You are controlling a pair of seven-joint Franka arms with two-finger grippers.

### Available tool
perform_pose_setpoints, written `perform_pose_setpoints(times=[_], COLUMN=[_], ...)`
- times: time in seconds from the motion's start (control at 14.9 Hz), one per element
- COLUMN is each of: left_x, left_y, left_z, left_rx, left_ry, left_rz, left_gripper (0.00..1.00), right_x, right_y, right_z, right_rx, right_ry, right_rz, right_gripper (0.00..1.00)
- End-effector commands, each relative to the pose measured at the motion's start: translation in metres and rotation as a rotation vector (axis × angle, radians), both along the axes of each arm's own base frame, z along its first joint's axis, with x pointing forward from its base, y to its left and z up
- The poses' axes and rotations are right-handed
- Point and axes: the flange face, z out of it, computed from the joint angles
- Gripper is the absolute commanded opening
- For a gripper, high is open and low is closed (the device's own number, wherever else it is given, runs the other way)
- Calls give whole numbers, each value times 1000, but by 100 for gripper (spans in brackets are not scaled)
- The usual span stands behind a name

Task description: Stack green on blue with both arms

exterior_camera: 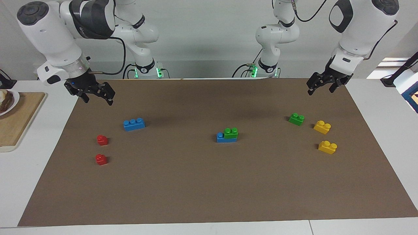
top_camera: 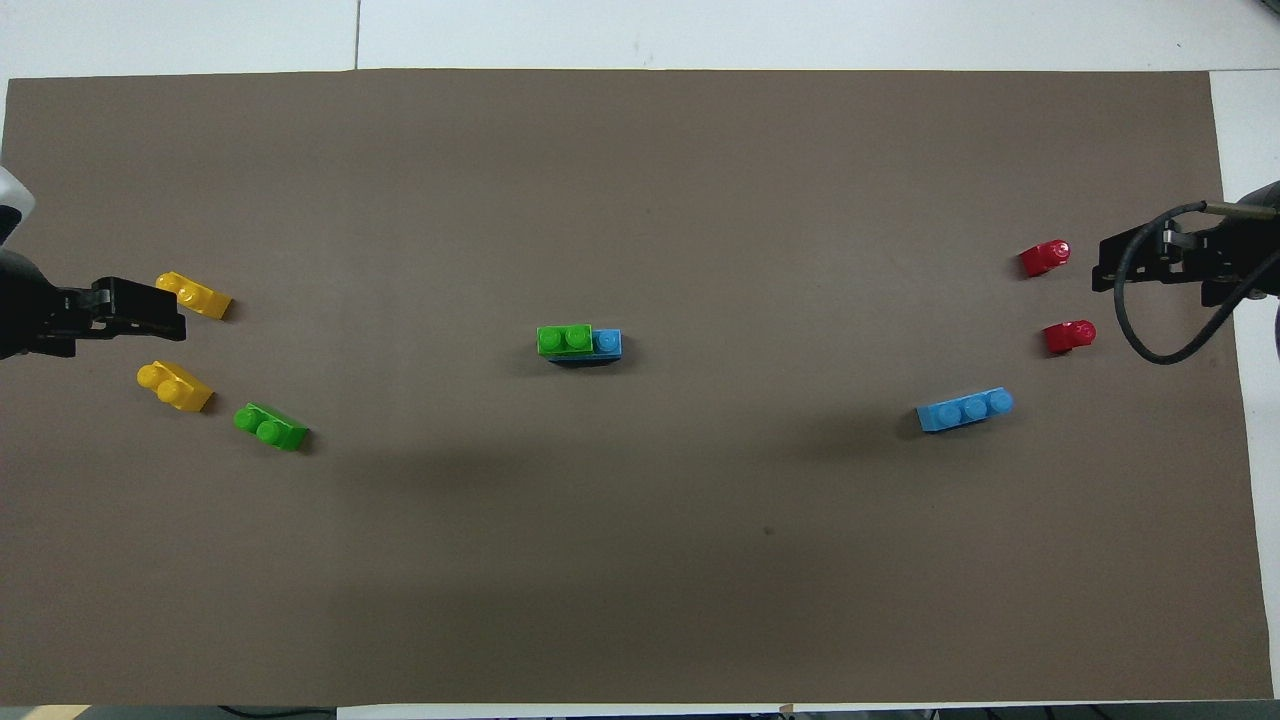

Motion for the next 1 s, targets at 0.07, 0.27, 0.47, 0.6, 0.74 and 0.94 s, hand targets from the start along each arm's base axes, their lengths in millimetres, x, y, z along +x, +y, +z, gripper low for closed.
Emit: perform_pose_setpoints(times=[0.07,0.27,0.47,0.6,0.74,0.94], left_x=[-8,-8,-8,-8,-8,-8], left_y=[1,0,0,0,0,0], left_z=[2,2,3,2,2,3], left_rx=[-11,-11,-11,-11,-11,-11], left_ry=[9,9,8,9,9,8], left_rz=[15,13,13,13,13,13], left_gripper=[100,100,100,100,100,100], right_x=[-7,-7,-7,-7,-7,-7], right_y=[-2,-2,-2,-3,-2,-1], right_z=[3,2,3,3,3,2], right_rx=[-15,-15,-13,-12,-10,-11], right_ry=[6,11,7,7,7,4], right_rz=[31,44,46,44,42,38], right_gripper=[100,100,100,100,100,100])
